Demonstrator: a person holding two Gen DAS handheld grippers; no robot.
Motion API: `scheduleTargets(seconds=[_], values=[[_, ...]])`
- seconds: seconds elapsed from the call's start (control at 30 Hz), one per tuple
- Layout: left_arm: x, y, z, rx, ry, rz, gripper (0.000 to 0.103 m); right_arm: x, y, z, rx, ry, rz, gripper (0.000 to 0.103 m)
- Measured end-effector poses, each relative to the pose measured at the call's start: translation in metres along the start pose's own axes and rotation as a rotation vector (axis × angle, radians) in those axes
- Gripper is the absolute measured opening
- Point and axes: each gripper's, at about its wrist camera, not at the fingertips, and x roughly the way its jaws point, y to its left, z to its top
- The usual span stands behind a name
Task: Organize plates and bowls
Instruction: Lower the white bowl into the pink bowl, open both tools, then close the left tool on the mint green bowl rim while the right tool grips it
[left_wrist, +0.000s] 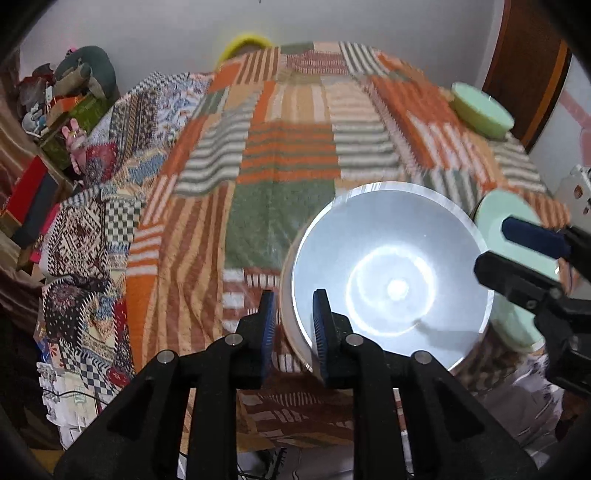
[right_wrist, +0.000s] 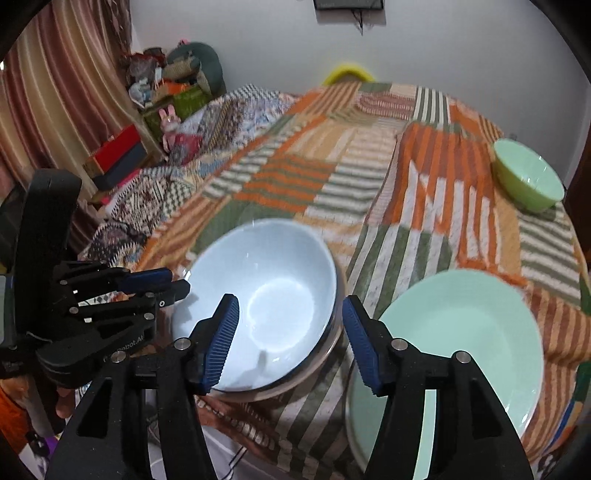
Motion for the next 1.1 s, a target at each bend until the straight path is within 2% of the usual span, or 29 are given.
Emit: scheduleTargets(seconds=[0.07,0.13,0.23,0.37,0.43,0.53,0.67,0.8,1.1], values=[[-0.015,-0.003,0.009,-0.004,-0.039,-0.011,0.021,-0.006,-0.008,0.004,0.017,-0.018,0.003,0.055],[-0.026,-0.007,0.018,-0.008,-0.073,-0.024,0.034,-0.013,-0.018,0.007,0.034,-0.035,0.001,0.055],[-0.048,-0.018,0.034,-0.008,-0.150,-0.050,0.044,-0.028,-0.038,0.011,0.068,-0.070,-0.016,0.055],[-0.068,-0.040,0.057,0.017,-0.228,-0.089,0.049,-0.049,-0.076,0.017,0.129,-0.115,-0.061,0.055],[-0.074,-0.053,0.069,0.023,-0.260,-0.112,0.058,-0.060,-0.097,0.018,0.161,-0.138,-0.090,0.055],[-0.077,-0.074,0.088,0.032,-0.298,-0.149,0.066,-0.074,-0.128,0.022,0.210,-0.166,-0.134,0.055],[-0.069,-0.099,0.113,0.043,-0.313,-0.189,0.069,-0.087,-0.172,0.026,0.277,-0.192,-0.191,0.055],[-0.054,-0.126,0.140,0.062,-0.315,-0.215,0.072,-0.094,-0.208,0.029,0.335,-0.208,-0.212,0.055],[-0.001,-0.172,0.185,0.089,-0.275,-0.234,0.072,-0.071,-0.279,0.046,0.446,-0.181,-0.223,0.055]])
